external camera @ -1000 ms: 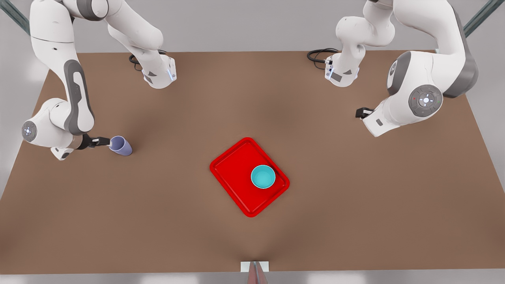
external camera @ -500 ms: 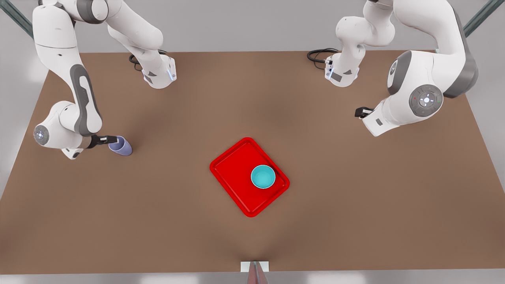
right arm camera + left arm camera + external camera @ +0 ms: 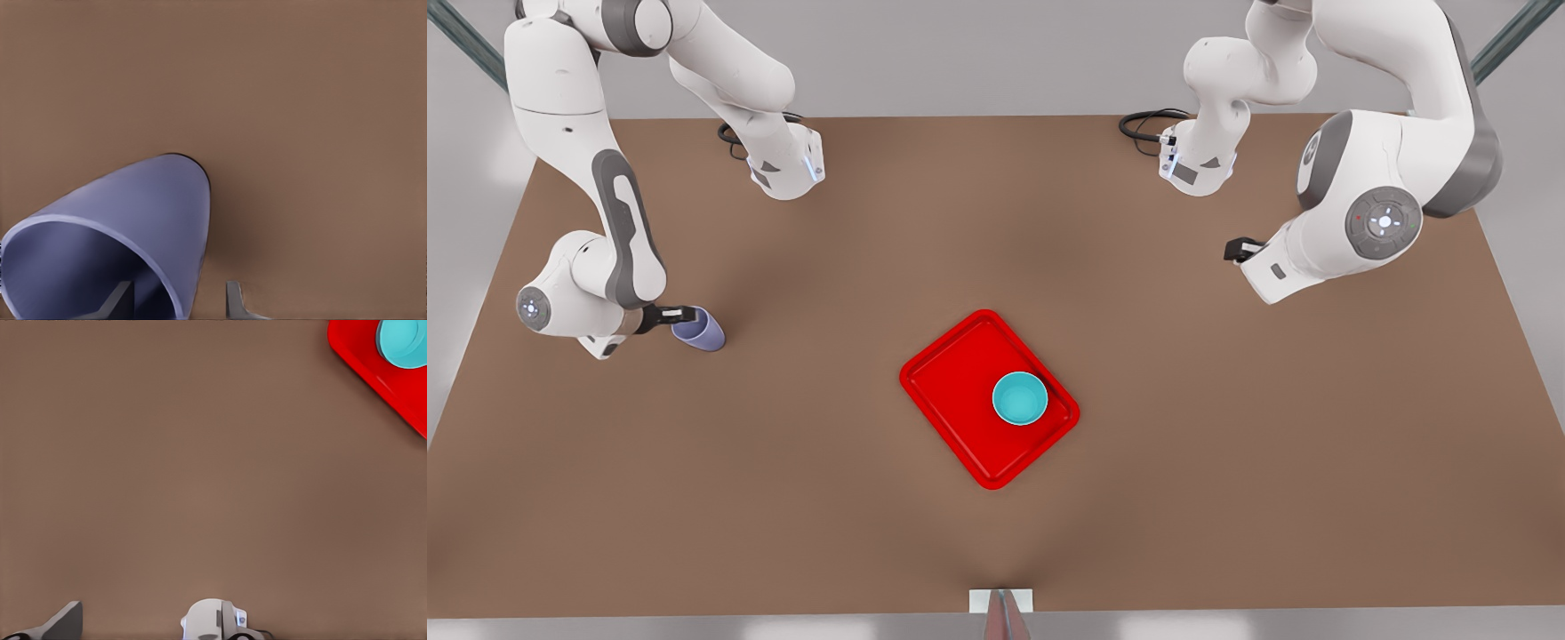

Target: Place the bowl on the tray with the left arm and the cup on the tray with the right arm

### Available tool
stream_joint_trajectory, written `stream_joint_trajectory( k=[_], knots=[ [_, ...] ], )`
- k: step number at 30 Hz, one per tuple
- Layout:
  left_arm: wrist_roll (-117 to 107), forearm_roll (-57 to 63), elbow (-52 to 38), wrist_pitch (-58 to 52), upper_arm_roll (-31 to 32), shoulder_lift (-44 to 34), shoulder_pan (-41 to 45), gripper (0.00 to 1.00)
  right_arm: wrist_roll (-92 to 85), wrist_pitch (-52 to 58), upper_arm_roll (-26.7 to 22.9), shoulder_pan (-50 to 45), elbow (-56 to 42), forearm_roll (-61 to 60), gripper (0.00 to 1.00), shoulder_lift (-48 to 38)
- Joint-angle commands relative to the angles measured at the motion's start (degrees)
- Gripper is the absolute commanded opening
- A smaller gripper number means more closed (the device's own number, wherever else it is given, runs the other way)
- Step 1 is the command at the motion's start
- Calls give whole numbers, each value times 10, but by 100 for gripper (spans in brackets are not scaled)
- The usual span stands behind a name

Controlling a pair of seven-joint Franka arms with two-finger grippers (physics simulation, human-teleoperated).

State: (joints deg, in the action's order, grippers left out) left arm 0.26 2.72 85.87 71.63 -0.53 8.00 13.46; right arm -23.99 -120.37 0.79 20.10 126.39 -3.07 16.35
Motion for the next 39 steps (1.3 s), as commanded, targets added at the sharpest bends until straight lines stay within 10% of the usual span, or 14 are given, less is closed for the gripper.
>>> stream_joint_trajectory(
  k=[1, 15, 25, 39],
  knots=[
    [0, 0, 0, 0, 0, 0, 0, 100, 2, 0, 0, -5, 0, 0, 21, 1],
    [-1, -2, 0, -1, 0, -1, 1, 100, 40, 58, 2, -29, -40, 0, 21, 0],
    [1, -2, -5, -1, 0, 1, 0, 100, 296, 225, 9, -220, -408, -10, 21, 154],
    [-2, -2, -9, 0, -3, 6, 0, 100, 575, 139, 129, -400, -583, -43, 21, 306]
  ],
)
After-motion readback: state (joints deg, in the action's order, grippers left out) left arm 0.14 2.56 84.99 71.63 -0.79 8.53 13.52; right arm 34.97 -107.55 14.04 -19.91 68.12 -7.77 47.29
